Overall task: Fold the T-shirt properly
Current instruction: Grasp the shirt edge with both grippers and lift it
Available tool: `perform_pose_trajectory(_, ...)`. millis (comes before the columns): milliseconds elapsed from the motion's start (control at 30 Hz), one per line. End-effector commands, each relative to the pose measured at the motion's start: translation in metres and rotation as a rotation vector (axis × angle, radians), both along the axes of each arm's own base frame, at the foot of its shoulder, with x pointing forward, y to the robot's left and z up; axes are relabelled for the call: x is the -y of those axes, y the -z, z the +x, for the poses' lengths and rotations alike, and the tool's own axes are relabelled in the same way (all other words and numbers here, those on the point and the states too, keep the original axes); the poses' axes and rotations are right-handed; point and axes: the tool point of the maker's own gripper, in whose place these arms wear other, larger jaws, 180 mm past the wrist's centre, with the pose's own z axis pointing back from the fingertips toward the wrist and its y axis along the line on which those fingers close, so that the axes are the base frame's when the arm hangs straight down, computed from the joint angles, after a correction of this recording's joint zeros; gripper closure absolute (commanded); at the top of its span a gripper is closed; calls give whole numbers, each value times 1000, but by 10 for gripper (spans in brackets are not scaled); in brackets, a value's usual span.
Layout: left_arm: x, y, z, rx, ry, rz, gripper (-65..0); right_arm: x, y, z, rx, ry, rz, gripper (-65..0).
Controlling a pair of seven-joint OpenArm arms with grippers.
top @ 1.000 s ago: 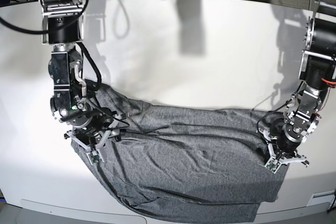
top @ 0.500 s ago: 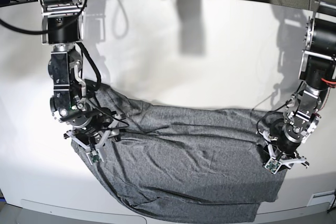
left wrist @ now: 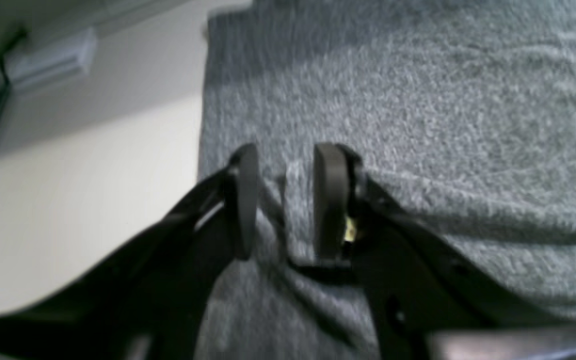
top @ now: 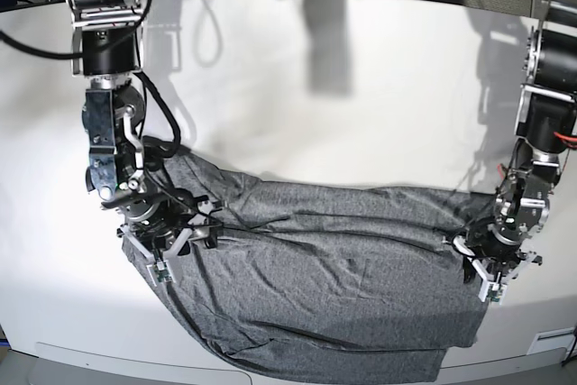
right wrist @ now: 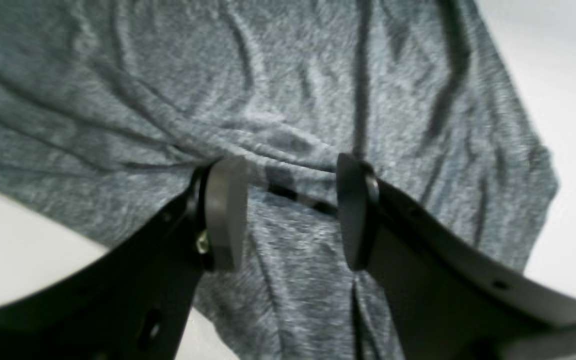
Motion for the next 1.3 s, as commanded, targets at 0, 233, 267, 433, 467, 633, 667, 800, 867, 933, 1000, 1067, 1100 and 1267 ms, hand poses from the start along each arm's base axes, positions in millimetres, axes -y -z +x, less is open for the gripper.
perform_pose_trajectory(0, -4, -30, 14, 67, 1, -27, -185, 2, -23, 13, 66, 6, 16, -291)
perform_pose_trajectory(233, 1, 7, -28, 11, 17, -133, -185, 22, 2, -5, 32, 91, -12, -291)
perform_pose_trajectory(267, 1, 13, -35, 19, 18, -136, -185, 23, 7, -9, 26, 95, -10, -291)
perform_pose_trajectory(433, 9, 29, -55, 58, 29, -160, -185, 23, 24, -25, 1, 95, -6, -291)
perform_pose_trajectory(467, 10, 31, -55, 52, 23, -156, -185, 23, 27, -27, -6, 96, -6, -291)
perform_pose_trajectory(633, 20, 33, -53, 52, 29, -152, -185, 24, 48, -36, -77, 105, -3, -291)
perform_pose_trajectory(667, 22, 34, -53, 49, 41, -134, -185, 23, 52, -37, -87, 106, 1, -291)
perform_pose_trajectory(800, 22, 38, -56, 24, 63, -82, -185, 19, 57, -40, -104, 106, 9, -291)
perform_pose_trajectory(867, 21, 46, -60, -10, 80, -33, -185, 17, 58, -41, -109, 105, 12, -291)
perform_pose_trajectory(933, 16, 53, -66, -24, 77, 14, -185, 12, 61, -43, -123, 103, 19, -291)
perform_pose_trajectory(1000, 17, 61, -73, -41, 76, 13, -185, 8, 64, -45, -138, 100, 24, -290)
perform_pose_trajectory(1067, 19, 70, -82, -62, 78, 7, -185, 7, 68, -48, -159, 98, 23, -290)
perform_pose_trajectory(1100, 20, 75, -87, -75, 78, 6, -185, 7, 70, -51, -169, 98, 21, -290)
perform_pose_trajectory(1267, 15, 98, -114, -133, 76, 13, -185, 8, 87, -72, -210, 77, -10, -290)
